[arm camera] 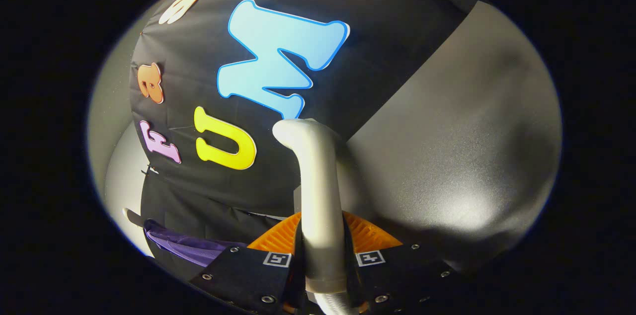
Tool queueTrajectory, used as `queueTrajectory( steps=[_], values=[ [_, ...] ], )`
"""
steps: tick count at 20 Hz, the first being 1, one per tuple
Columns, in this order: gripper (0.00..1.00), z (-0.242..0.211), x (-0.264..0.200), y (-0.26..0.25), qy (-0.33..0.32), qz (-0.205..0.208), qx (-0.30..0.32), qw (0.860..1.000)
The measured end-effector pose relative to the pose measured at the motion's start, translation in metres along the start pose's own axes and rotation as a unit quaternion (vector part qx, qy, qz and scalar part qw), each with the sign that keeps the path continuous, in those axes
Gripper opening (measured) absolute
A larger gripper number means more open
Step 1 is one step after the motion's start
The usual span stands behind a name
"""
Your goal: Iron the clothes twice with a garment steamer, once on the left side and once on the right side.
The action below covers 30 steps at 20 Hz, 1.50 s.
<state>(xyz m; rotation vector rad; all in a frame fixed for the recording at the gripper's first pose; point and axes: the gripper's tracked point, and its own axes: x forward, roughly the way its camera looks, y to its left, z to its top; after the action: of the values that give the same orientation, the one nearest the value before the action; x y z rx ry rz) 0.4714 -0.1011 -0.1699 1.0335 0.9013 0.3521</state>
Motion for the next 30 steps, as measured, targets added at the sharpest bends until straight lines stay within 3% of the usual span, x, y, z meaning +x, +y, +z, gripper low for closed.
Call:
queueTrajectory(
  steps=[5, 10, 20, 30],
  values=[
    [0.32, -0.008, -0.030, 0.021, -0.035, 0.004, -0.027, 0.999],
    [0.32, -0.056, -0.061, 0.050, -0.048, 0.011, -0.036, 0.998],
    [0.32, -0.158, -0.107, 0.091, -0.110, -0.020, -0.062, 0.992],
    [0.32, -0.261, -0.163, 0.157, -0.225, -0.050, -0.161, 0.960]
  ],
)
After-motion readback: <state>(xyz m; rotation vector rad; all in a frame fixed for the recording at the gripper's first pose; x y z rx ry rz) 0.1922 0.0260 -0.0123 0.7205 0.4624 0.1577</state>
